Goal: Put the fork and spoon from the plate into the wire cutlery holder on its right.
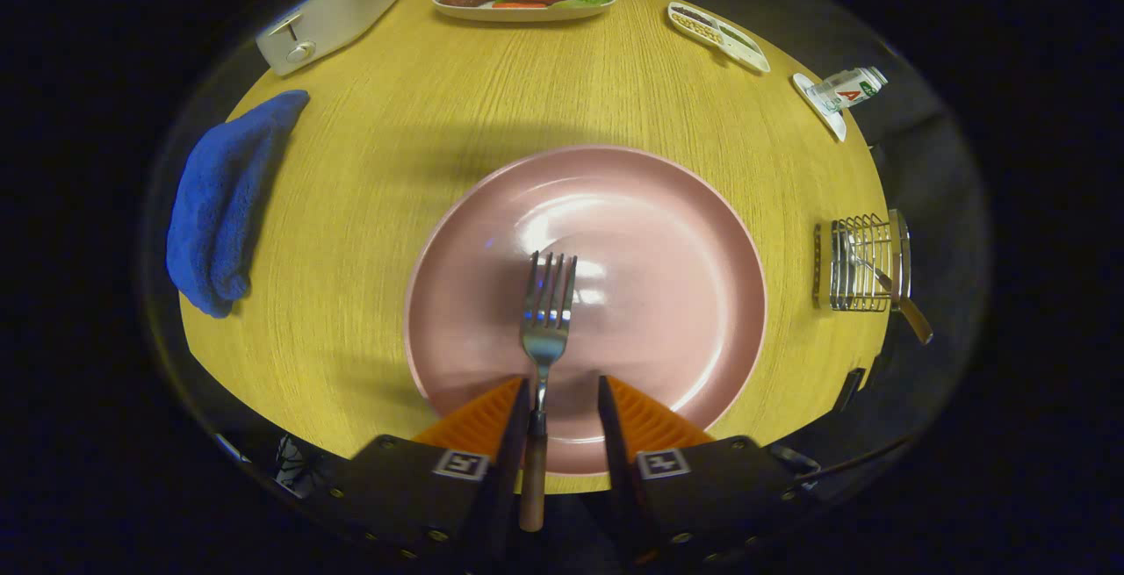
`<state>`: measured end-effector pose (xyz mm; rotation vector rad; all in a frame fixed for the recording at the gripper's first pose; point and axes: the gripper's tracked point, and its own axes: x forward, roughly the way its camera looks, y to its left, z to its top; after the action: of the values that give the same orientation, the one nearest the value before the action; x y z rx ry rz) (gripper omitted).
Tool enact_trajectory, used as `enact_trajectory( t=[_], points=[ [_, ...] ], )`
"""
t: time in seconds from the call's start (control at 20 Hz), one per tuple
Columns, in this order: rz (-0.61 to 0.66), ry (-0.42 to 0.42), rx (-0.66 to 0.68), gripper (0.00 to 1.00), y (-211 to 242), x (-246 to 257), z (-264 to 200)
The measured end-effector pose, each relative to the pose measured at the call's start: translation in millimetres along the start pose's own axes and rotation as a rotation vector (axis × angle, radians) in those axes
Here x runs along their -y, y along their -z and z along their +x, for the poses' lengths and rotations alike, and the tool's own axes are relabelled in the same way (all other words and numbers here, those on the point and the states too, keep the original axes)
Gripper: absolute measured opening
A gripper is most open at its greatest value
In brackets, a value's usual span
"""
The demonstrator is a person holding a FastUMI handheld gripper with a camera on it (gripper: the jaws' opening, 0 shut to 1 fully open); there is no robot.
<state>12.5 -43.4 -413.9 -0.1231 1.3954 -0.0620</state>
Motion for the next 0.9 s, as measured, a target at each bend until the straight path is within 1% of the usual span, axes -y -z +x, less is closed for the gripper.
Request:
enact_trajectory(
  t=[0.1,0.15,0.2,0.25,0.3,0.45,0.7,0.9],
  points=[
    [-0.025,-0.011,-0.010,0.23,-4,-1,-12],
    [-0.031,-0.021,-0.019,0.06,0,-2,-1],
    [-0.030,-0.033,-0.018,0.06,-1,-4,-1],
    [-0.021,-0.054,-0.012,0.01,-3,-7,-3],
    [-0.011,-0.070,-0.006,0.01,-5,-10,-2],
    [-0.003,-0.040,-0.022,0.01,-4,-2,-8],
    [0.024,-0.043,-0.016,0.01,-11,4,-15],
    [0.050,-0.024,-0.003,0.01,-19,15,-25]
  ],
)
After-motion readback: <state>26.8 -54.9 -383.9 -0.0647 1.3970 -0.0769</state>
